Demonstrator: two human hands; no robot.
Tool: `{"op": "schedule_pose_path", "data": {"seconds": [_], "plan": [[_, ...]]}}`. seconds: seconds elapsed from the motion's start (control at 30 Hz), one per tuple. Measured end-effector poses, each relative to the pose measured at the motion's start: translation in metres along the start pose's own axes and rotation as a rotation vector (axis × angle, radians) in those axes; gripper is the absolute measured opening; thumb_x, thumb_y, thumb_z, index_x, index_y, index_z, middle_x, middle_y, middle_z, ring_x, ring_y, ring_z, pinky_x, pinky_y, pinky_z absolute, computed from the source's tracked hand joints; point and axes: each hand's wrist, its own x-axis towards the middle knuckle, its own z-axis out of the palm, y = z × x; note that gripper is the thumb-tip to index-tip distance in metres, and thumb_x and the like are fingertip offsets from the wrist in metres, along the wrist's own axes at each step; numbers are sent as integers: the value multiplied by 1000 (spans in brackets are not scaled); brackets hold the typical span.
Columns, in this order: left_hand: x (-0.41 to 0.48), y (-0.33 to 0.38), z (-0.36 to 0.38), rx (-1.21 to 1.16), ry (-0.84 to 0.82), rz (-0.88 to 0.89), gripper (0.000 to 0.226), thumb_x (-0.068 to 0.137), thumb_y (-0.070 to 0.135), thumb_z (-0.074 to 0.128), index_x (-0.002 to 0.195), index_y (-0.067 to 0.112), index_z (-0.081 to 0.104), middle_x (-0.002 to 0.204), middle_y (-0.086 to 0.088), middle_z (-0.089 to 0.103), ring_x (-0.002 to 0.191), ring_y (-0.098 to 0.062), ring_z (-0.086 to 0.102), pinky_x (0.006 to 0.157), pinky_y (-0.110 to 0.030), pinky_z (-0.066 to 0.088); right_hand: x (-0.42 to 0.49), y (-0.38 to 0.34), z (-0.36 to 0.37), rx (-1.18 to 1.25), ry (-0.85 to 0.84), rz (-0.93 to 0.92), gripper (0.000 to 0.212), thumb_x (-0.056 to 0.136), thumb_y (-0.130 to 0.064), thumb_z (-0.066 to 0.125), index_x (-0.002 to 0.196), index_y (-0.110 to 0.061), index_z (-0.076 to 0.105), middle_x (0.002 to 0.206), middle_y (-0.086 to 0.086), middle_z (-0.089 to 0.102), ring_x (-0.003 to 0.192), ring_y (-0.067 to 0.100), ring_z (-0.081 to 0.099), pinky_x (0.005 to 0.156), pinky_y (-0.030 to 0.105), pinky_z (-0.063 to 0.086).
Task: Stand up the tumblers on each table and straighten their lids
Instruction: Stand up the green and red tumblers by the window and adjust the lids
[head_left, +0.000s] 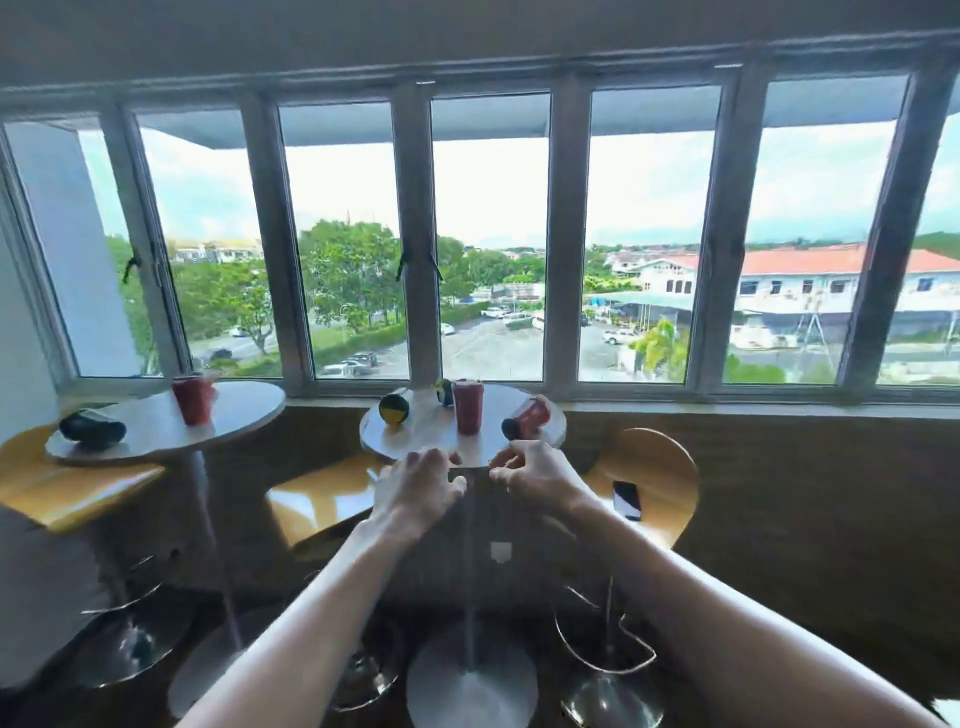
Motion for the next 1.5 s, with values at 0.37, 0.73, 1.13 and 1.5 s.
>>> {"op": "schedule_pose_path", "data": {"seconds": [0.37,0.73,1.13,1.5], "plan": [[218,-37,72,-52,-9,-93,37,85,32,60,121,25,64,124,-3,69,111,-26,65,94,-37,52,230,62,-3,-30,-38,9,17,83,-17,67,72,-30,65,73,-8,66,78,15,64,84,36,54],[368,-78,140,-65,31,-194,32,85,31,58,115,27,65,115,-1,71,102,-23,67,86,-33,51,407,130,9,-42,-58,-22,23,85,-20,67,106,-12,71,103,7,74,94,19,67,77,27,51],[485,-187,172,-63,68,-472,41,88,29,60,129,27,55,128,-7,59,116,-30,58,90,-36,48,570,152,66,-287,-341,-69,57,71,-49,77,117,-18,61,125,11,53,113,25,53,91,30,44],[525,-288,223,-165,-15,-545,98,66,64,76,142,25,29,143,-14,40,131,-38,42,107,-48,40,599,169,103,-370,-417,94,66,61,-43,84,109,-31,41,119,9,51,108,28,53,91,37,48]]}}
